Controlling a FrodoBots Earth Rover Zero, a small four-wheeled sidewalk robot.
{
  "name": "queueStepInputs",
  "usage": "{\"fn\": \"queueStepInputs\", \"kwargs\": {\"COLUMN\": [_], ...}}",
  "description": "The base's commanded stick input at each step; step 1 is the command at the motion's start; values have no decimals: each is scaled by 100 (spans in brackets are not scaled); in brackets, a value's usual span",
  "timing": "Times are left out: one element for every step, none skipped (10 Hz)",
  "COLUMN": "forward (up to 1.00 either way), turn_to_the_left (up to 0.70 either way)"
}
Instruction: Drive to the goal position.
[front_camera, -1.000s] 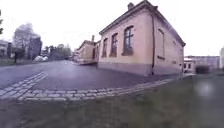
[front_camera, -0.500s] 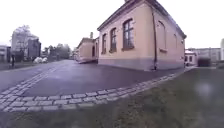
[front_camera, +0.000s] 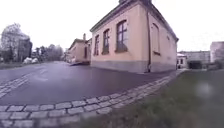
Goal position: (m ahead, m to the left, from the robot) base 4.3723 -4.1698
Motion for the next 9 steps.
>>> {"fn": "queueStepInputs", "kwargs": {"forward": [85,85,85,85,85,85,85,85,85], "turn_to_the_left": [0,0,0,0,-30,-34,-34,-15,-3]}}
